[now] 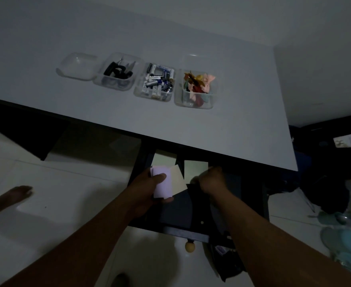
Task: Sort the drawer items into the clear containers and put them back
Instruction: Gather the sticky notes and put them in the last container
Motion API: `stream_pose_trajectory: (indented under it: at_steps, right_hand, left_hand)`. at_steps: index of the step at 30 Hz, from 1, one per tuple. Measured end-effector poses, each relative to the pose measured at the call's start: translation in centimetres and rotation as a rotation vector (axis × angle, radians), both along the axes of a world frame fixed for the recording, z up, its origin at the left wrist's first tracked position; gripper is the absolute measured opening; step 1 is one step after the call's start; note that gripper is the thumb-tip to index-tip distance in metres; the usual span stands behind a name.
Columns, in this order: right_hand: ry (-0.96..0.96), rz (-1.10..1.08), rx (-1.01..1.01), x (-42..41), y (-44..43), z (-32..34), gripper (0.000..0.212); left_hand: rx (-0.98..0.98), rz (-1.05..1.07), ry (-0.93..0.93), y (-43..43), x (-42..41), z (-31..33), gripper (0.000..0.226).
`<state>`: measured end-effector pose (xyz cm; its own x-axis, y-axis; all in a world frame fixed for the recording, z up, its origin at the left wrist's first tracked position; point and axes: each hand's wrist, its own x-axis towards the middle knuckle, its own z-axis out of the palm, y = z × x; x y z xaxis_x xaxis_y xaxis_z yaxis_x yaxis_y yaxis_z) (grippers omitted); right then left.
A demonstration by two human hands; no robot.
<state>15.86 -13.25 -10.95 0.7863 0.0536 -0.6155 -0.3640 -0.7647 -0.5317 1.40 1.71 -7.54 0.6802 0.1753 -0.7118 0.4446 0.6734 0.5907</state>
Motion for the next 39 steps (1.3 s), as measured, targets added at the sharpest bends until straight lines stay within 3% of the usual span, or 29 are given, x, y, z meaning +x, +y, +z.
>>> stream_pose_trajectory:
  at_steps: [3, 6, 10, 14, 19, 22, 25, 27, 31, 34, 39]
  right_hand:
    - [-0.025, -0.257, 0.372, -1.2, -3.0, 1.1, 0.037]
    - [0.153, -0.425, 0.765, -2.2, -4.4, 3.0, 0.028]
    - [0.231, -0.298, 0.849, -4.5, -3.0, 4.5, 0.034]
    - [0.177, -0.172, 0.752, -6.5, -0.6, 5.0, 0.031]
    - [-0.010, -0.015, 0.520, -7.4, 0.3, 5.6, 0.031]
    - [0.018, 0.071, 0.489, -6.9, 0.0, 6.1, 0.026]
    - [0.012, -0.031, 0.473, -4.4, 0.5, 5.9, 0.009]
    - [-0.053, -0.008, 0.331, -2.1, 1.6, 4.3, 0.017]
    - [-0.077, 0.482, -0.011, 0.7, 5.0, 1.8, 0.055]
    - [-0.109, 0.779, -0.142, 1.6, 6.5, 1.0, 0.058]
    - [-0.097, 0.672, -0.149, 1.9, 4.4, 0.0, 0.054]
  left_hand:
    - [0.019, 0.011, 0.029, -0.1, 0.1, 0.5, 0.037]
    - [0.027, 0.010, 0.043, -0.2, 0.2, 0.8, 0.032]
    - [0.001, 0.040, 0.021, -0.8, 0.5, 0.7, 0.031]
    - [-0.165, 0.002, -0.052, -1.1, 0.7, 1.3, 0.043]
    - [-0.155, -0.041, -0.021, -1.2, 1.5, 0.9, 0.075]
    - [-0.028, -0.033, 0.024, -1.1, 0.9, 1.0, 0.045]
    - [0.011, 0.016, 0.089, -0.4, -0.2, 0.9, 0.041]
    - [0.048, -0.010, 0.109, -0.1, -0.5, 0.8, 0.040]
    - [0.065, -0.016, 0.083, 0.0, -0.5, 0.4, 0.040]
    - [0.079, -0.040, 0.076, 0.0, -0.5, 0.4, 0.041]
    - [0.078, -0.047, 0.068, 0.0, -0.5, 0.3, 0.042]
